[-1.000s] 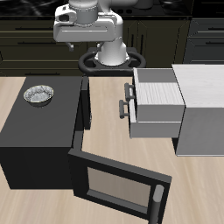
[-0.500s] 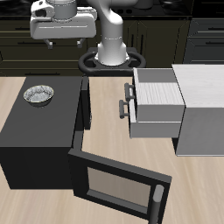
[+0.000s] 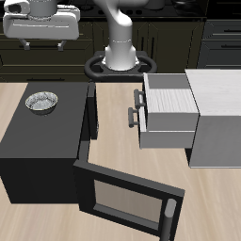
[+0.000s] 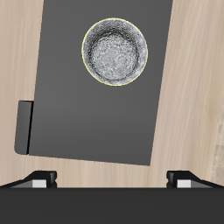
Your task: Place the bowl in the top drawer
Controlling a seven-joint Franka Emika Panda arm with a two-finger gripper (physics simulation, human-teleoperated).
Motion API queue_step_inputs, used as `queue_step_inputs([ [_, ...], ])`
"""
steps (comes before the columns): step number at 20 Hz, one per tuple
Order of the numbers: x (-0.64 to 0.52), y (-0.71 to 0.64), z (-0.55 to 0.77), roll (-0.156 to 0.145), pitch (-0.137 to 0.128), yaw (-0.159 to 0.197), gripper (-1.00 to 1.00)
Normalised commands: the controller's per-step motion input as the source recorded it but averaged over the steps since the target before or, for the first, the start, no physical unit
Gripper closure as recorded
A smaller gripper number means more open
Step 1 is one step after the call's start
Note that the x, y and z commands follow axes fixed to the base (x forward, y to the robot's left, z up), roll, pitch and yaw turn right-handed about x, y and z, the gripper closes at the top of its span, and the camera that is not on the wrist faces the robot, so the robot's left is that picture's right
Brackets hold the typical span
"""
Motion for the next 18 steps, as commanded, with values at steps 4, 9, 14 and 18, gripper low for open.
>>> queue_step_inputs([
  [4, 0.28, -0.5, 0.18, -0.063, -0.029, -0.064, -1.0],
  [9, 0.22, -0.19, 0.07, -0.032, -0.006, -0.03, -1.0],
  [14, 0.29, -0.03, 0.08, -0.022, -0.028, -0.026, -1.0],
  [18, 0.18, 0.01, 0.05, -0.002, -0.013, -0.004, -1.0],
])
